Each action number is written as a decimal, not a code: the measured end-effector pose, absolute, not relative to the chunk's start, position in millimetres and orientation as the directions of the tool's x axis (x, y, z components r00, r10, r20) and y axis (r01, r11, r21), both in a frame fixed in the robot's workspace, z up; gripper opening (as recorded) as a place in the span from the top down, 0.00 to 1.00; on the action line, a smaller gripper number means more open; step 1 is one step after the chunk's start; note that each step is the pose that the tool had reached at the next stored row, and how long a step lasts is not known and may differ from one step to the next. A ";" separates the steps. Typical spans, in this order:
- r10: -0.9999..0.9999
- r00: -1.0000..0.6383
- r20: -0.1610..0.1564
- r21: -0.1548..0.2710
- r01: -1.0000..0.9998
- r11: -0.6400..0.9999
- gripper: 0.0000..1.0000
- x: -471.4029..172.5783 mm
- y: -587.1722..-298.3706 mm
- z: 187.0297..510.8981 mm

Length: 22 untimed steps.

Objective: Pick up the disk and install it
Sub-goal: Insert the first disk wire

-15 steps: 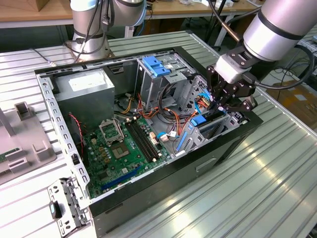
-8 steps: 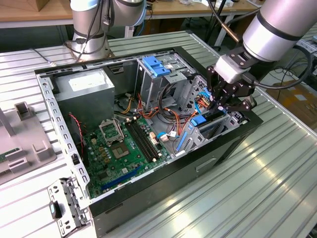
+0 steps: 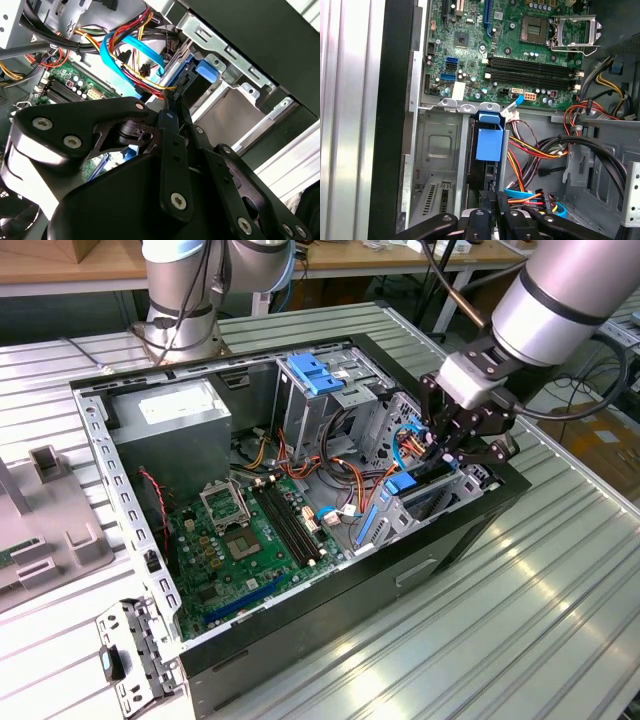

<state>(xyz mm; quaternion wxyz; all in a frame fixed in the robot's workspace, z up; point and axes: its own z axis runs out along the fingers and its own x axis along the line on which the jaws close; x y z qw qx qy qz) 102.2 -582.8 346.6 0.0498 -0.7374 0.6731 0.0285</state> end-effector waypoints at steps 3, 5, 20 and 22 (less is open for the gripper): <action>-0.990 0.092 -0.109 -0.035 -0.995 -0.089 0.83 104.1 -582.6 345.6; -0.990 0.092 -0.109 -0.035 -0.995 -0.089 0.83 105.0 -582.6 345.2; -0.994 0.002 -0.109 -0.034 -0.999 0.002 0.83 107.8 -583.9 349.0; -0.994 -0.001 -0.109 -0.034 -0.999 0.005 0.83 108.3 -585.2 348.7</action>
